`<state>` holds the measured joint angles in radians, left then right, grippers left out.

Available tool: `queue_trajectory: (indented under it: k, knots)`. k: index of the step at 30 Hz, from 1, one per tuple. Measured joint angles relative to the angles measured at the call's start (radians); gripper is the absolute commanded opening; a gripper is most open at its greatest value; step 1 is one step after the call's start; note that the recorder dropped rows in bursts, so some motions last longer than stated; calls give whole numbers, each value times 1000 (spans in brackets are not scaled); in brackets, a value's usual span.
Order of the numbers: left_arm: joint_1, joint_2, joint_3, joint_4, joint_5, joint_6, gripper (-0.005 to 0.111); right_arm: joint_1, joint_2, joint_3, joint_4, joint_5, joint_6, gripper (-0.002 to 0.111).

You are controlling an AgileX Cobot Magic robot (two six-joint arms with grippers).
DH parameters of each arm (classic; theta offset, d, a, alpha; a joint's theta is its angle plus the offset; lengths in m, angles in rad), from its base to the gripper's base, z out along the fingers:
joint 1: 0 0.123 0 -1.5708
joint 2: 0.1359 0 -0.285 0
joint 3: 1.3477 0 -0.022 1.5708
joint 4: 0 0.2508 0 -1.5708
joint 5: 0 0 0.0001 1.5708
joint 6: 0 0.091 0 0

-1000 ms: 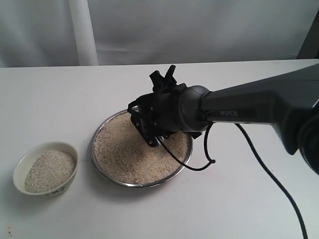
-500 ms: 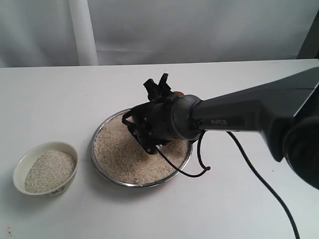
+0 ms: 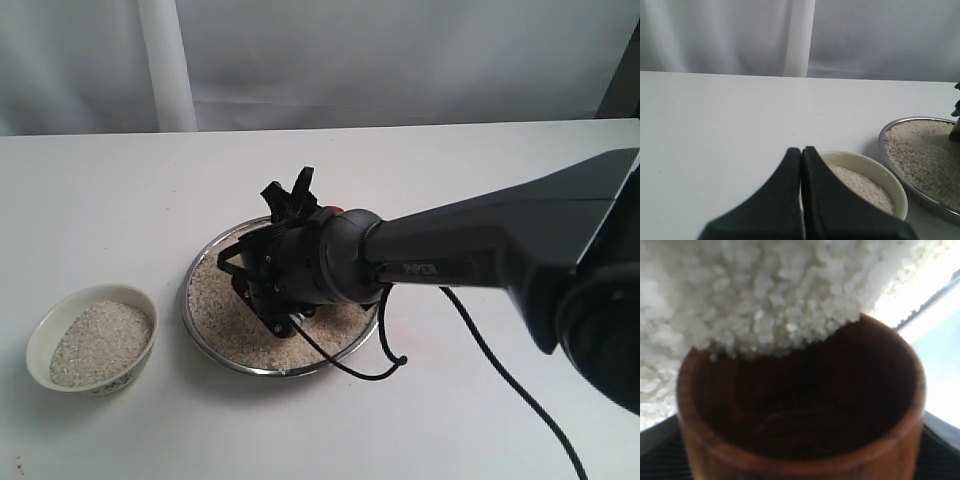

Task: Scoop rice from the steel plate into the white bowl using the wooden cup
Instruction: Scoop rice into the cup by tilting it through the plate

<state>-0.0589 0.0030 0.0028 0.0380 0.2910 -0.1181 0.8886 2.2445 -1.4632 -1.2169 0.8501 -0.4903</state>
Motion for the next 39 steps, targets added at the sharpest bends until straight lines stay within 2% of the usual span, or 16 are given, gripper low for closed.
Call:
queue_trajectory:
  k: [14, 19, 29, 39]
  knots:
    - [0, 0, 0, 0, 0, 0, 0, 41, -5, 0, 131, 2, -30, 0]
    - [0, 0, 0, 0, 0, 0, 0, 47, -36, 0, 240, -22, -25, 0]
    - [0, 0, 0, 0, 0, 0, 0, 48, -42, 0, 294, -72, 115, 0]
    - [0, 0, 0, 0, 0, 0, 0, -22, -54, 0, 488, -162, 119, 0]
